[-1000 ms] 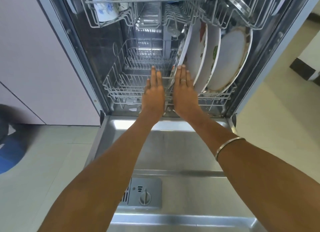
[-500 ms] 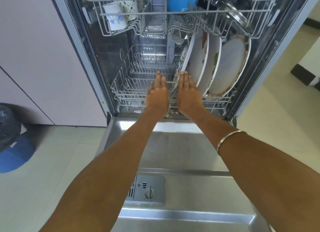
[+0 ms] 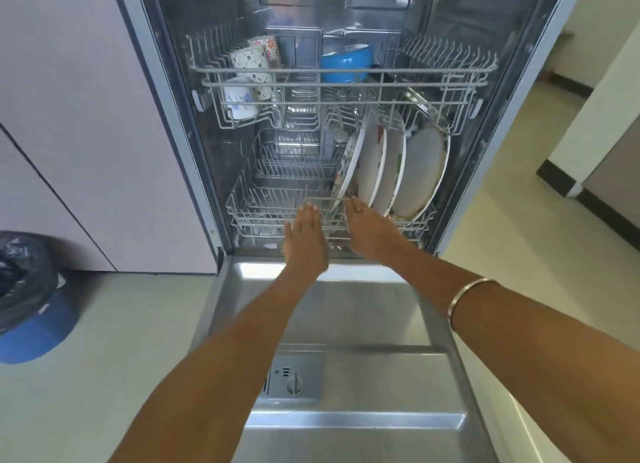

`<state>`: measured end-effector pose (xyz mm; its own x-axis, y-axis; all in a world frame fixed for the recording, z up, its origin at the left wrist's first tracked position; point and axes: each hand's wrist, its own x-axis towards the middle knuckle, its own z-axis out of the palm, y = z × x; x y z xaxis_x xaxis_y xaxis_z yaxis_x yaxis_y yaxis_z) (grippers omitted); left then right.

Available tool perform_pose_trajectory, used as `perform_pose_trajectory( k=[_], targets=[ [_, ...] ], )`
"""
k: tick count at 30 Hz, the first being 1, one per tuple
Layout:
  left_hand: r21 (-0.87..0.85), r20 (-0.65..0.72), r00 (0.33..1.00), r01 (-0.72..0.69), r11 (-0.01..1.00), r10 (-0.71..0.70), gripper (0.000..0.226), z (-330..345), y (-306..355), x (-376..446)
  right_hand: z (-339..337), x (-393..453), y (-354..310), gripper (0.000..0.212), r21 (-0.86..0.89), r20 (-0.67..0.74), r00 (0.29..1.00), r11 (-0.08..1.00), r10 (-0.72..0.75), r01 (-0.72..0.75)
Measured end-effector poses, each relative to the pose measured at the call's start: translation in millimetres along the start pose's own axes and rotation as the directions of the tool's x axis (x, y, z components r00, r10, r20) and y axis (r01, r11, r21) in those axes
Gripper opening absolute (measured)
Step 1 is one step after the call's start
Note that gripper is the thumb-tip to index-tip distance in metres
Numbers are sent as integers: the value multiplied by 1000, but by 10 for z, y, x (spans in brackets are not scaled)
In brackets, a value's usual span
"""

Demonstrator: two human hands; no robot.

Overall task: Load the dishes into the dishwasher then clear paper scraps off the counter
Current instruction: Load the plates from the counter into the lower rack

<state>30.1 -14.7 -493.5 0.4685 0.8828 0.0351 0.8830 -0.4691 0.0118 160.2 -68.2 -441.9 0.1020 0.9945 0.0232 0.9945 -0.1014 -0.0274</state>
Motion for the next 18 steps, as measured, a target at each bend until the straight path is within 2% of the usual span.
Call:
perform_pose_trajectory(
  k=[3, 7, 14, 18],
  targets=[
    [-156, 41, 999, 13, 988, -6, 63, 238, 30, -366, 79, -163, -72, 73, -6, -40, 999, 1000, -17, 17],
    [-276, 107, 994, 25, 961, 5, 60, 321, -45, -646, 138, -409, -225, 68, 1, -14, 1000, 1000, -1, 1],
    [-301, 61, 997, -21, 953, 42, 59, 268, -217, -1083, 250, -953, -394, 61, 101, 22, 998, 993, 58, -60],
    [-316, 82, 996, -14, 948, 43, 59, 301, -207, -1356, 333, -1247, -444, 60, 118, 43, 997, 991, 59, -64]
  ],
)
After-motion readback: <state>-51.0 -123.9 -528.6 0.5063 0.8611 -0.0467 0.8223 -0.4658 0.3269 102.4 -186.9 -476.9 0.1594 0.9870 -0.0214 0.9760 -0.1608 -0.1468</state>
